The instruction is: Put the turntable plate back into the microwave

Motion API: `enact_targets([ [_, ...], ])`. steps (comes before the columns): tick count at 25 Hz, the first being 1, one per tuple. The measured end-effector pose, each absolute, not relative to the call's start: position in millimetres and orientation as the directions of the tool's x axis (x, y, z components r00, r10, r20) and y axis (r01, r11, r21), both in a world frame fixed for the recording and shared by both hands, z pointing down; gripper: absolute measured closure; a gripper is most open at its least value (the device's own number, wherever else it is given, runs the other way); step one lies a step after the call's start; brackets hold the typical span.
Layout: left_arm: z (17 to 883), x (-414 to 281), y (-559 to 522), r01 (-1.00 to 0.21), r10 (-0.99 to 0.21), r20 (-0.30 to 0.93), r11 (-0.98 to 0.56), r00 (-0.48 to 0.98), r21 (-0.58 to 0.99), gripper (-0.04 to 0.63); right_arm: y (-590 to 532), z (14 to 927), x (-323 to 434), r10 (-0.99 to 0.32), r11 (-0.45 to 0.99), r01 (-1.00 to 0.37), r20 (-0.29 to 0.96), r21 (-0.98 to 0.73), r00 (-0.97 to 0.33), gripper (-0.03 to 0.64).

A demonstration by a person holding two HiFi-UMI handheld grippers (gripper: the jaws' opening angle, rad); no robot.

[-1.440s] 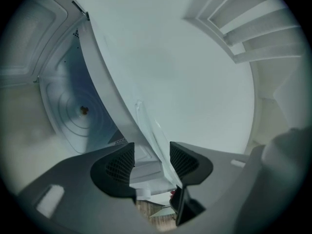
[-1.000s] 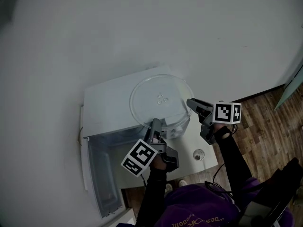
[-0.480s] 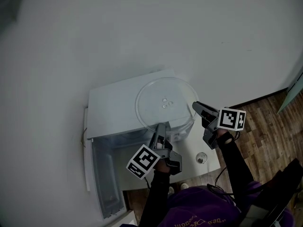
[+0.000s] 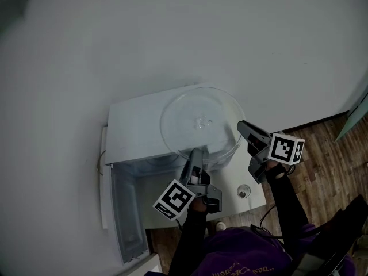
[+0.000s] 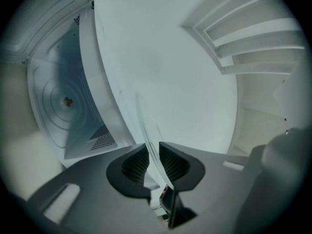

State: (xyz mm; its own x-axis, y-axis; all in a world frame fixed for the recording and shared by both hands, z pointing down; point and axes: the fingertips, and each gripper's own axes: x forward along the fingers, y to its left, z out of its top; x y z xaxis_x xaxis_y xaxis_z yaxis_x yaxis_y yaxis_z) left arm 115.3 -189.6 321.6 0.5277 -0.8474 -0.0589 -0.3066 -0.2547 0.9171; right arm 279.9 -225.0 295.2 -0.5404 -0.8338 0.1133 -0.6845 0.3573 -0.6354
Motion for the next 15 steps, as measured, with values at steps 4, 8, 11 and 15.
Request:
enact_targets([
  [4,306,108,-183,-0.315,-0.849,-0.104,-0.302,0.518,0.900,0.525,-218,280,273,-0.834,0.391,-0.688,0.080,-0.612,-0.545,0.515],
  [8,291,100,-178,-0.318,-0.850,-0.149,-0.344,0.506,0.883,0.523,-214,260,264,-0.827,0.430,-0.676,0.040,-0.598,-0.561,0.518],
  [11,284,92,-171,-0.319,-0.856,-0.163,-0.350,0.491,0.881,0.522,-210,241,249,-0.802,0.488,-0.669,0.015,-0.560,-0.597,0.518],
  [15,277,79,-158,-0.360,-0.876,-0.153,-0.340,0.458,0.869,0.522,-203,240,242,-0.792,0.491,-0.647,0.010,-0.584,-0.610,0.518],
])
